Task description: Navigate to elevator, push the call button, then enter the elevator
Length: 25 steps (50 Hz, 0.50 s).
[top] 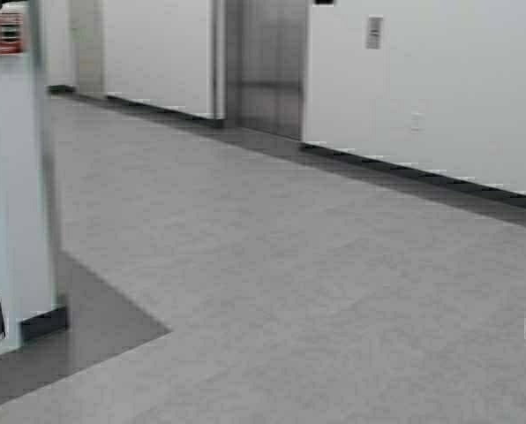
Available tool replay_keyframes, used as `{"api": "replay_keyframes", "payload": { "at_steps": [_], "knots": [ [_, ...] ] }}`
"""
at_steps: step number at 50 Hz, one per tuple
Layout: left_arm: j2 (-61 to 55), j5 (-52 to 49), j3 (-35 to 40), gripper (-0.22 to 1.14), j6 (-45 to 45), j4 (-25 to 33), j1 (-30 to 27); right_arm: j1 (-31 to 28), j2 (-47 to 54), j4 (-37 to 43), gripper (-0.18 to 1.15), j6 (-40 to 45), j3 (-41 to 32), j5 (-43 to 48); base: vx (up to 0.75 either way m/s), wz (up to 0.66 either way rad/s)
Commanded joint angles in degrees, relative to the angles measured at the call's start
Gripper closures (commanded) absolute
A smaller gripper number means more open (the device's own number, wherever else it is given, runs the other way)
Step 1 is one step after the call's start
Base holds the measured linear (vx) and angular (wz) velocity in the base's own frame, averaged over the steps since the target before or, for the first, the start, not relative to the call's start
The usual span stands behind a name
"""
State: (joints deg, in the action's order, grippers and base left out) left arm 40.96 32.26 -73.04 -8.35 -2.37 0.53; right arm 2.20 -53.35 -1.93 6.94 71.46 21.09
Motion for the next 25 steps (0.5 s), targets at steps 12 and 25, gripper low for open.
{"api": "replay_keyframes", "payload": {
  "at_steps": [12,25],
  "knots": [
    [-2.46,0.35,1.41,0.89,0.62,-0.26,0.0,-0.09,0.26,0.09,0.92,0.18,-1.23,0.53,0.77,-0.28],
    [-1.76,0.35,1.23,0.89,0.44,-0.18,0.0,0.0,0.35,0.0,0.92,0.09,-0.35,0.53,0.78,-0.15]
  ]
}}
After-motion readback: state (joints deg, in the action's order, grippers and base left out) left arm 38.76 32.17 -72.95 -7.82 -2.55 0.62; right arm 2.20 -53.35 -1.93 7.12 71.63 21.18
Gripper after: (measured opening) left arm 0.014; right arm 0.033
